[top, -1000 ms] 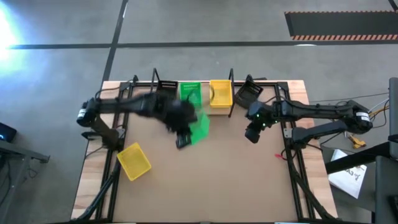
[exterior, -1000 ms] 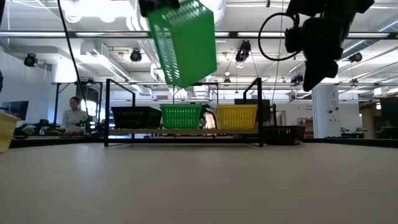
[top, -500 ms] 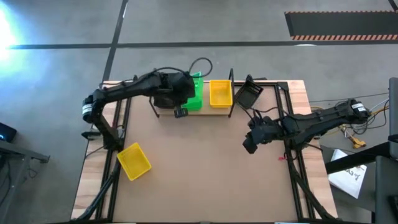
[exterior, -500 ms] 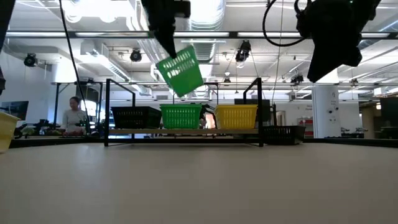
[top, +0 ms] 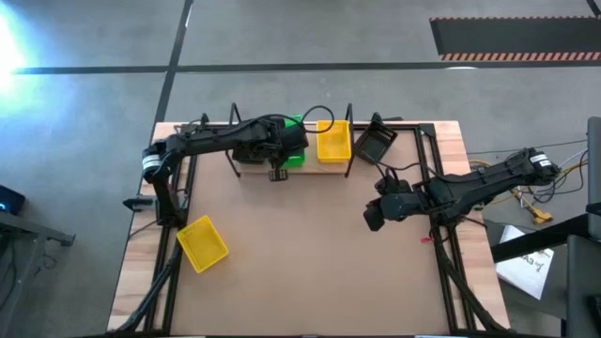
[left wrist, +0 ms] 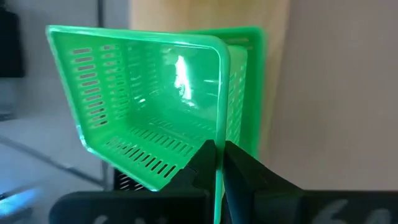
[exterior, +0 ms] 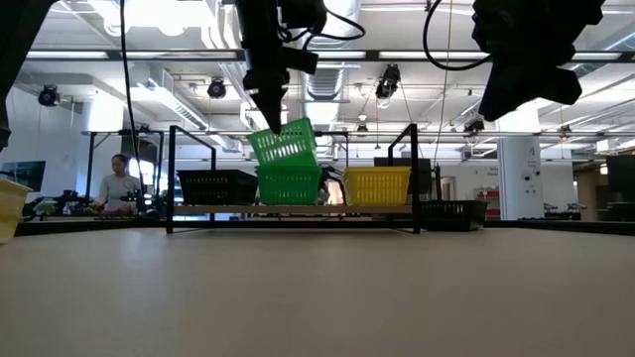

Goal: Stack baskets on shelf by color
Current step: Stack the green basket on the green basket on the shelf

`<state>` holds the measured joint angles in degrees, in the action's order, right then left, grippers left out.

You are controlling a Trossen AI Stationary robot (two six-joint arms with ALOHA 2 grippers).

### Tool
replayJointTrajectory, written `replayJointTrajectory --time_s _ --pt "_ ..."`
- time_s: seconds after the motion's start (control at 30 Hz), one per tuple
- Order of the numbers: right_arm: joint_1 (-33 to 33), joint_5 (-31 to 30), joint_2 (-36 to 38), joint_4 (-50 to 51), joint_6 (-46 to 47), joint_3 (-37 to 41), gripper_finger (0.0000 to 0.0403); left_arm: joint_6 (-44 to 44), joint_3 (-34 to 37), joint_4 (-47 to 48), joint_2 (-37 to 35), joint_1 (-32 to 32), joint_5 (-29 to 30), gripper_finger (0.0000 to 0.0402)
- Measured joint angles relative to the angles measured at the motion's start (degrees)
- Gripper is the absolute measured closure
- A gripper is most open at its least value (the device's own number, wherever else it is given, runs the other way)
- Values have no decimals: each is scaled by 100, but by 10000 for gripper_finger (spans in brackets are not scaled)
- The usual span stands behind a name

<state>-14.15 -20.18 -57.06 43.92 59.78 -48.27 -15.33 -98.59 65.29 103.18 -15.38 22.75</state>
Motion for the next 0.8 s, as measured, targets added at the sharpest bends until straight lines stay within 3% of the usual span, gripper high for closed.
replayJointTrajectory --time_s 0.13,0.47,0.8 --pt "0 -89 0 -54 -37 0 339 301 34 -72 2 0 -597 401" --pt "2 -96 -4 -57 -284 0 339 730 313 -480 9 -2 -589 395" --pt "2 -96 -4 -54 -450 0 339 984 198 -472 7 -4 -1024 268"
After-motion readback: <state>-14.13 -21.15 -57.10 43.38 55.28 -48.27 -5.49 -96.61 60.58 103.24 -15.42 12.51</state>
